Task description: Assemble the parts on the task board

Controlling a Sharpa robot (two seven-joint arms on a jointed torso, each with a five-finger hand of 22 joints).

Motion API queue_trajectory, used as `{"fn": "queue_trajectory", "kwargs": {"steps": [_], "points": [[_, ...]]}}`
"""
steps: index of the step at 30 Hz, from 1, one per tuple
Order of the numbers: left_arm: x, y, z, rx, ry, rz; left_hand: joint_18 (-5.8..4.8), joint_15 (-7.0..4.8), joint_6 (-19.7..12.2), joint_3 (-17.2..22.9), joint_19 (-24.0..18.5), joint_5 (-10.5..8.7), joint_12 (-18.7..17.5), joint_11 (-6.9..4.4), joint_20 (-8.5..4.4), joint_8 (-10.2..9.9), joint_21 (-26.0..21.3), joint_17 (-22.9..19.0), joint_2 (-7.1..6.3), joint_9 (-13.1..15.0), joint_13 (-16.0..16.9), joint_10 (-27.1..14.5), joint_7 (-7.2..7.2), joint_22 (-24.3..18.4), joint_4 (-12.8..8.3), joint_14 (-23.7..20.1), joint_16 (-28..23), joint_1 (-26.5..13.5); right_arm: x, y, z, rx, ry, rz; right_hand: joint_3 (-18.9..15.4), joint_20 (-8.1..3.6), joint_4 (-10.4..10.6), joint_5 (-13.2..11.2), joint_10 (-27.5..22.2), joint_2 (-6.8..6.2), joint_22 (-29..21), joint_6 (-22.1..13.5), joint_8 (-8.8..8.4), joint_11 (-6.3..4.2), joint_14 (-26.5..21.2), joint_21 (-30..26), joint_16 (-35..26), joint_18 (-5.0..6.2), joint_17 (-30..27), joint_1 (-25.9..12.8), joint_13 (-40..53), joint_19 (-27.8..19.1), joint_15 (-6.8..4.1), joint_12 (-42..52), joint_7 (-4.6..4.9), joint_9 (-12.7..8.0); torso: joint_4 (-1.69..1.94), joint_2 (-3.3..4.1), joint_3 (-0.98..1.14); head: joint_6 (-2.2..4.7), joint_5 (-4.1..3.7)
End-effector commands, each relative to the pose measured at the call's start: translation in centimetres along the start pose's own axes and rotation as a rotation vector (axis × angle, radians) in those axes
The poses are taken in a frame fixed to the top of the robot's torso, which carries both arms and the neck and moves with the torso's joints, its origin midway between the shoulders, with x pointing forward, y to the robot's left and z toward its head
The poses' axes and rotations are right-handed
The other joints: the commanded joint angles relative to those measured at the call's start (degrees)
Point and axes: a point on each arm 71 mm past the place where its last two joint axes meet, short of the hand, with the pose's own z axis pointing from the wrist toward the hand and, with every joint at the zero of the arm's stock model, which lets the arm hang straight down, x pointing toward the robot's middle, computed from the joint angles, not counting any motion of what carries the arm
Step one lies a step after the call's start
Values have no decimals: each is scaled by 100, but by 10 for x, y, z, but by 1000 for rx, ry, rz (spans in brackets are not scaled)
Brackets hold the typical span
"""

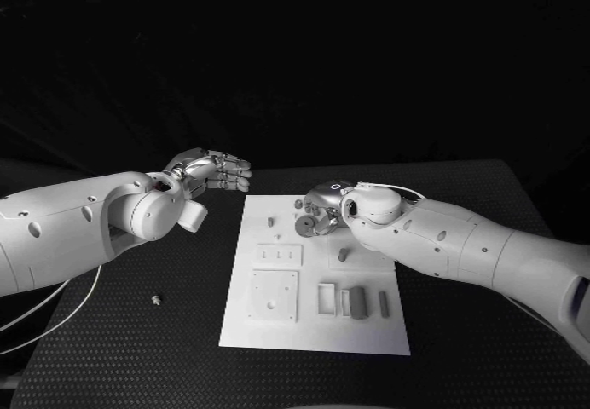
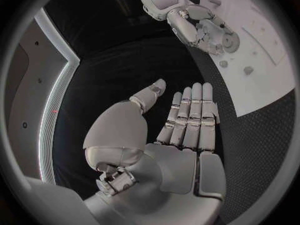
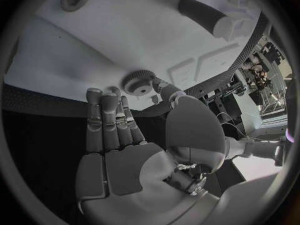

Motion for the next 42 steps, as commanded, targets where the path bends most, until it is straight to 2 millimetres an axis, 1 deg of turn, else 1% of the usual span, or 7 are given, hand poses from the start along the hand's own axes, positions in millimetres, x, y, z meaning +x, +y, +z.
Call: {"fn": "queue_trajectory", "kwargs": {"steps": [1, 11, 17, 22, 30, 36, 42], "points": [[2, -2, 0, 10, 13, 1, 87, 24, -12, -27, 49, 20, -35, 13, -6, -40, -21, 7, -28, 2, -7, 32, 124, 10, 9, 28, -34, -46, 5, 3, 1, -18, 35, -11, -15, -2, 45, 11, -53, 46, 115, 56, 27, 21, -8, 8, 30, 522, -10, -4, -13, -39, -39, 25, 0, 11, 2, 7, 3, -8, 5], [4, -3, 0, 11, 20, 0, 87, 24, -13, -27, 49, 20, -38, 13, -7, -41, -23, 8, -29, 2, -8, 33, 124, 10, 8, 28, -35, -46, 6, 5, 2, -20, 37, 6, -84, -1, 182, 17, -3, 147, 115, 98, 68, 6, 0, 28, 50, 522, -31, -90, -18, -54, -55, 34, 70, 18, -5, 4, 8, -34, 21], [5, -4, 0, 12, 21, -1, 88, 24, -13, -27, 49, 20, -39, 13, -7, -42, -24, 9, -31, 2, -8, 33, 124, 11, 7, 28, -36, -45, 6, 7, 4, -22, 48, 5, -154, -13, 188, 277, 8, 221, 118, 111, 86, 10, -7, 51, 69, 522, -47, -54, -31, -74, -50, 28, 105, 11, -4, 5, 13, -46, 24], [5, -5, -1, 12, 22, -1, 88, 23, -13, -27, 49, 20, -40, 13, -7, -42, -25, 9, -33, 3, -8, 33, 124, 11, 6, 28, -36, -44, 9, 6, 4, -18, 70, -5, -317, -13, -19, 288, 59, 379, 117, 111, 89, 2, -18, 72, 86, 522, -65, 72, -33, -103, -57, 39, 138, -10, -1, 8, 13, -60, 29], [5, -5, -1, 11, 22, 0, 88, 24, -13, -28, 48, 20, -41, 13, -7, -43, -26, 9, -36, 3, -9, 33, 124, 11, 6, 27, -38, -45, 13, 6, 3, -14, 104, -34, -494, 13, -645, 300, 151, 579, 106, 128, 77, -24, -28, 72, 94, 522, -107, 367, -26, -127, -82, 45, 183, -78, -9, -1, 8, -84, 40], [5, -5, -1, 10, 23, -1, 87, 24, -14, -28, 48, 20, -43, 14, -6, -44, -27, 10, -38, 3, -9, 32, 125, 12, 6, 27, -39, -45, 14, 4, 3, -6, 122, -47, -516, 42, -1016, 307, 155, 617, 98, 78, 33, -35, -40, 51, 83, 522, -137, 465, -33, -129, -92, 31, 202, -141, -13, -5, 7, -96, 44], [5, -5, -1, 10, 23, -1, 87, 24, -16, -29, 48, 20, -45, 15, -6, -45, -28, 10, -40, 3, -10, 31, 125, 12, 7, 26, -40, -47, 14, 4, 3, -5, 117, -49, -488, 61, -1161, 310, 148, 610, 93, 18, -7, -29, -46, 34, 78, 522, -155, 461, -42, -120, -87, 26, 255, -188, -15, -5, 7, -98, 45]]}}
